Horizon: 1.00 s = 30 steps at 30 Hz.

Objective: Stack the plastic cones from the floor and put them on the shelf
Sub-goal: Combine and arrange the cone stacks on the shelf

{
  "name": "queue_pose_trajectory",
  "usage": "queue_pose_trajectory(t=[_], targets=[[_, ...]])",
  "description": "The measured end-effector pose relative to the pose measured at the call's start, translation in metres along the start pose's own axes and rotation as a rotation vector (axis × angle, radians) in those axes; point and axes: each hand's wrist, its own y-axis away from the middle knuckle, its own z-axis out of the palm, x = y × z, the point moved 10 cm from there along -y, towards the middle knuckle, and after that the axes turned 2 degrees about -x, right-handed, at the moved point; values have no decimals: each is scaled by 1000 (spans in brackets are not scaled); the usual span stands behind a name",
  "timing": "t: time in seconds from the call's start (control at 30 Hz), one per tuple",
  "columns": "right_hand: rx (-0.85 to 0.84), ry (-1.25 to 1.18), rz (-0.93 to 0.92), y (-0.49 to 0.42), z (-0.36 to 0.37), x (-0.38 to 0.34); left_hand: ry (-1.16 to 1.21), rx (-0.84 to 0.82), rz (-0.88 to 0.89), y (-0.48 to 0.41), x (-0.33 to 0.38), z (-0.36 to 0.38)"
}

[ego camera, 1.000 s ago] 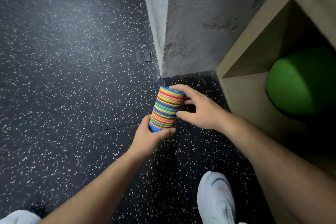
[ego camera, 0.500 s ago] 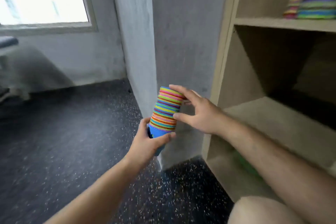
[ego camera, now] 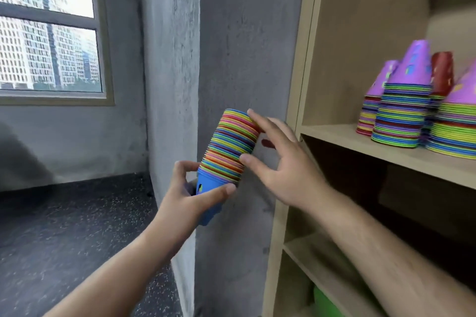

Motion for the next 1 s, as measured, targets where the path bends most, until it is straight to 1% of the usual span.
queue_pose_trajectory(t=[0.17,0.27,0.33,0.47,0.53,0.63,0.7,0.8,0.83,0.9,1.0], targets=[[151,28,1,-51,-28,35,53,-32,77,-67,26,20],[268,9,26,-83,-61,56,-40,-16,129,-106,56,36],[333,-38,104,-93,-81,74,-112,-28,110,-125,77,51],[425,-100,382,-80,-112,116,-313,-117,20,-158,119,102],[438,-61,515,-72,-128,124,-456,-189,30,-168,138,134],[346,92,609,-81,-148,112,-600,-269,-14,-169,157,168],[270,46,672,-85,-149,114,-645,-270,-85,-165,163,172],[245,-91,758,-70,-149,119,-664,-315,-144,-158,174,180],[250,-124,786,-60,-148,123,-678,-343,-143,-158,180,186],[259,-150,914,-46,-147,132,-702,-392,-127,-162,191,200],[408,-145,1009,-36,-147,150,-670,-401,-164,-185,194,219]])
